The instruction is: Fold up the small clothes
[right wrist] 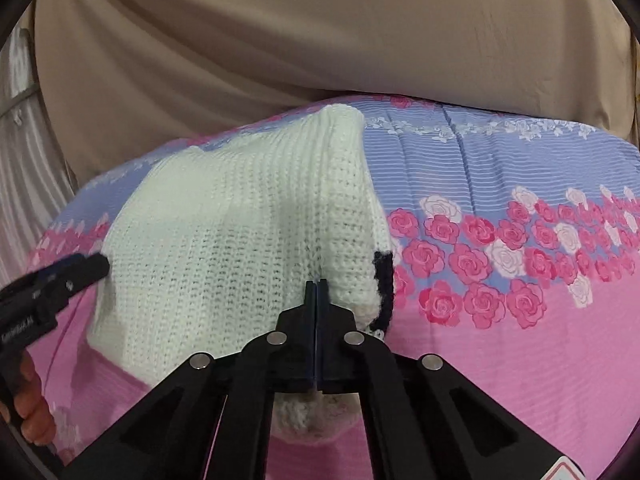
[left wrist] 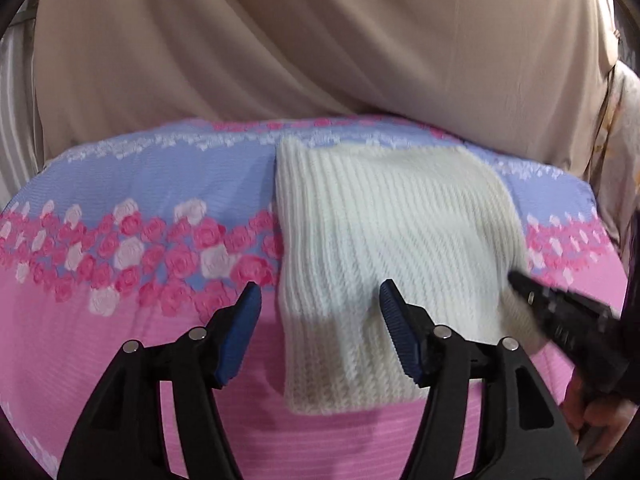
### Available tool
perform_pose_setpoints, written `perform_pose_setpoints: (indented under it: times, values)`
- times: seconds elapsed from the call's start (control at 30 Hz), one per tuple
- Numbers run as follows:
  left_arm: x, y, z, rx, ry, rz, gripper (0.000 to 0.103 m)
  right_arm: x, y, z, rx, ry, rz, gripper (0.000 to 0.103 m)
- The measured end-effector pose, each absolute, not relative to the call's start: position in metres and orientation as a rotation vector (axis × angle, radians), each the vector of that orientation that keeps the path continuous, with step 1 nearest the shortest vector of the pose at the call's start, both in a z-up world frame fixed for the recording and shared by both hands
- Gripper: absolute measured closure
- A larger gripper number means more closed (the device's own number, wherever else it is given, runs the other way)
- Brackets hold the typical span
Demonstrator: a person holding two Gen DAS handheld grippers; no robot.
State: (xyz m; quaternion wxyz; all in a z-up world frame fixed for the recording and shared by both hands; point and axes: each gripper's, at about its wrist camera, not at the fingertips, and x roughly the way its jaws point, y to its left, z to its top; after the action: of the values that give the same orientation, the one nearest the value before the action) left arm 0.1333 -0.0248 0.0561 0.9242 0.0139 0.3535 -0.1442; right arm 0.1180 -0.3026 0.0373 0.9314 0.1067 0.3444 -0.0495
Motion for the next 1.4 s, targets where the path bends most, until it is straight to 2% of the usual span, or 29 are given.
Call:
perform_pose_setpoints:
  times: [0.17,0.2,0.3,0.37,0.4,0.43,0.53,0.63,0.7,0.87,0.97,1.4]
  values:
    - [0.124,-0.027,0.05,0.04,0.716,-0.251,0.042,0.106,-0.298,0.058,0.266,0.686,-0.103,0.103]
    - [0.119,-0.025,0.051,0.037,0.713,-0.241,0.037,0.096,-0.292,0.064,0.257,0.671,-0.108,0.103]
    - [0.109,-0.024,0.048,0.024,0.711,-0.22,0.029,0.067,-0.277,0.07,0.215,0.647,-0.133,0.092]
    - [0.102,-0.024,0.044,0.022,0.711,-0.212,0.027,0.051,-0.272,0.065,0.194,0.642,-0.151,0.09]
    - [0.097,-0.025,0.041,0.024,0.708,-0.204,0.021,0.043,-0.269,0.061,0.183,0.641,-0.164,0.087]
    - [0.094,-0.024,0.038,0.026,0.705,-0.199,0.02,0.037,-0.267,0.056,0.173,0.641,-0.18,0.08]
    - [0.08,-0.029,0.031,0.044,0.695,-0.183,0.018,0.022,-0.263,0.041,0.148,0.64,-0.225,0.068]
    - [0.069,-0.03,0.024,0.048,0.691,-0.184,0.016,0.015,-0.256,0.028,0.112,0.661,-0.249,0.063]
    - [0.061,-0.029,0.017,0.045,0.695,-0.168,0.01,0.011,-0.251,0.02,0.095,0.681,-0.253,0.058]
    - [0.049,-0.031,0.003,0.038,0.749,-0.158,0.01,0.002,-0.247,0.018,0.099,0.683,-0.258,0.042]
    - [0.043,-0.033,0.003,0.037,0.736,-0.149,0.01,0.001,-0.243,0.015,0.103,0.695,-0.251,0.038]
    - [0.04,-0.039,0.0,0.061,0.743,-0.118,0.01,0.004,-0.244,0.01,0.11,0.726,-0.254,0.038]
